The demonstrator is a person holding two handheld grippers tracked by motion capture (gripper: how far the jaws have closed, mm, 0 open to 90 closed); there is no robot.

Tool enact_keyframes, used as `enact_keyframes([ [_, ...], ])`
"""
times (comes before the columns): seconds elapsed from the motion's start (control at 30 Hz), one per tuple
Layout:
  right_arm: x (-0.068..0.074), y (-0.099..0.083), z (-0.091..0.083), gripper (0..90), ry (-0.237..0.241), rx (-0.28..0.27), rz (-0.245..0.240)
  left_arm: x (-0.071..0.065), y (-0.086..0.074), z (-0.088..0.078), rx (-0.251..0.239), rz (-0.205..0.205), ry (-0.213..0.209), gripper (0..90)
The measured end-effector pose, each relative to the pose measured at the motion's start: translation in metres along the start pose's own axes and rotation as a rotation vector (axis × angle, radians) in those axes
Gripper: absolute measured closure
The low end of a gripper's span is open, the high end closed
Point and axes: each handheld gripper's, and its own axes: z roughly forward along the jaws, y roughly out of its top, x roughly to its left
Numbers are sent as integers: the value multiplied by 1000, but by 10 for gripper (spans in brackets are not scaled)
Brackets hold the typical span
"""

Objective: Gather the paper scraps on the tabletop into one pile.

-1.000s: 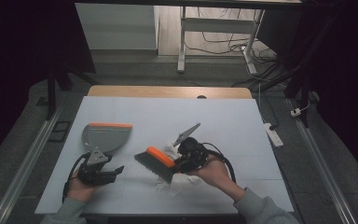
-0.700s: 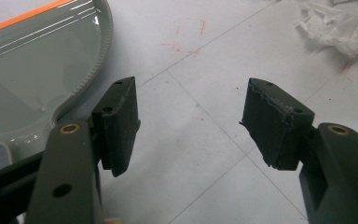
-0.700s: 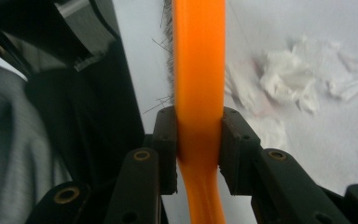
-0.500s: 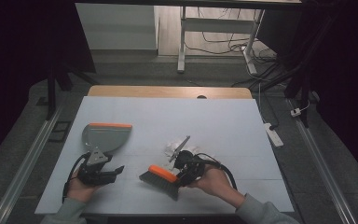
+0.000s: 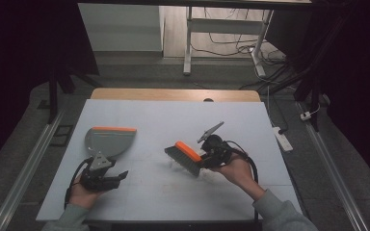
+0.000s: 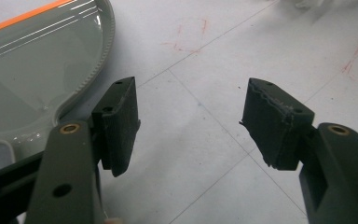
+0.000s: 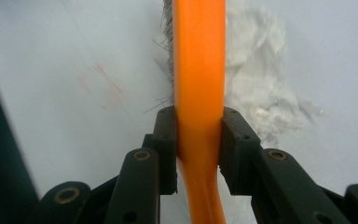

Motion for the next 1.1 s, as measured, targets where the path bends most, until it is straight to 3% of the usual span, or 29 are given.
enact_keyframes([
  [0.13, -1, 0, -24, 697, 21, -87, 3, -1, 0, 0, 3, 4, 0, 365],
  [0.3, -8, -8, -50, 697, -21, -122, 26, 0, 0, -1, -3, 0, 2, 365],
  [0.53, -34, -54, -61, 697, -178, -12, 185, -1, 0, 0, -5, 7, -6, 365],
  [0.67, -53, -78, -52, 698, -255, 58, 257, -2, 1, 0, -4, 12, -8, 365],
  [0.77, -58, -81, -46, 698, -226, 35, 294, -2, 2, 0, -5, 13, -7, 365],
  [0.93, -50, -62, -25, 698, -148, -7, 264, -2, 1, 1, -1, 9, -5, 366],
  [1.1, -43, -39, -8, 698, -122, -57, 237, -2, 0, 2, 1, 7, -5, 366],
])
